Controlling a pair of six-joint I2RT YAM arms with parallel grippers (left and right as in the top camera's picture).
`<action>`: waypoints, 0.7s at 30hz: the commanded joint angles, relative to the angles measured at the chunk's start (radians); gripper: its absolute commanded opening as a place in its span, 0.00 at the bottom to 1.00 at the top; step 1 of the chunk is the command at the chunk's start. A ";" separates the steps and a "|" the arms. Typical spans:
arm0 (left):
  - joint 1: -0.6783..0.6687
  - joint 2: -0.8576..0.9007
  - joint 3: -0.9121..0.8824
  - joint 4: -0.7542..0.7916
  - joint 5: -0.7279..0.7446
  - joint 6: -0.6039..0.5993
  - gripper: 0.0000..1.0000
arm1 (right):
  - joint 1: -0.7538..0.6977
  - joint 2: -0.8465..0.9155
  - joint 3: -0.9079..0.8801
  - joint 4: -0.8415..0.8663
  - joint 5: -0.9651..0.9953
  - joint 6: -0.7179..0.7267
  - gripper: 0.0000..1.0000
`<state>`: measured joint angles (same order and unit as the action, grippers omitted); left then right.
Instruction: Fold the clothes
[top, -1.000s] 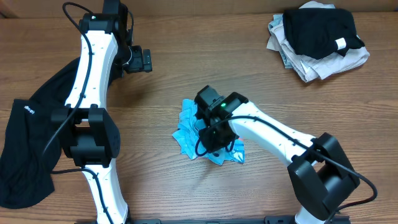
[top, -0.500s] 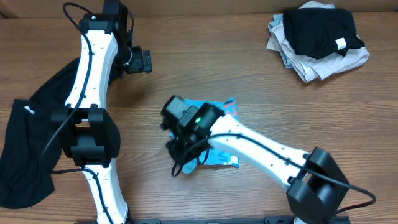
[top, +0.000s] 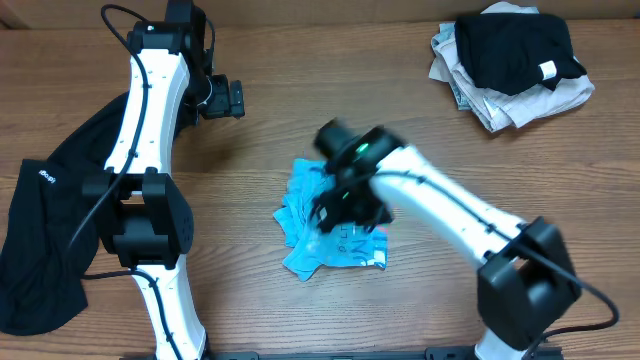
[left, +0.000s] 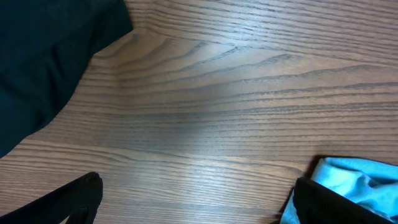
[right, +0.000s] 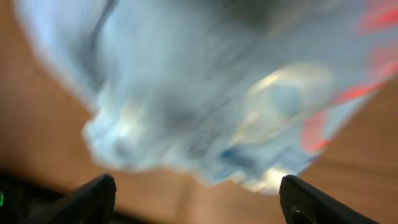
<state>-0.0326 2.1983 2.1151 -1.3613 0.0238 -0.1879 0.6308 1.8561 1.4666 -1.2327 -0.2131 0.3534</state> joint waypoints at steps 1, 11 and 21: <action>-0.008 0.006 -0.002 -0.001 0.022 -0.014 1.00 | -0.069 -0.010 -0.062 0.041 0.049 -0.048 0.88; -0.008 0.006 -0.002 0.000 0.021 -0.014 1.00 | -0.067 -0.010 -0.288 0.130 0.032 -0.124 0.74; -0.008 0.006 -0.002 -0.007 0.022 -0.014 1.00 | -0.133 -0.010 -0.440 0.179 0.397 0.269 0.78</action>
<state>-0.0330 2.1983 2.1151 -1.3659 0.0334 -0.1879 0.5480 1.8359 1.0645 -1.0725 -0.0311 0.4690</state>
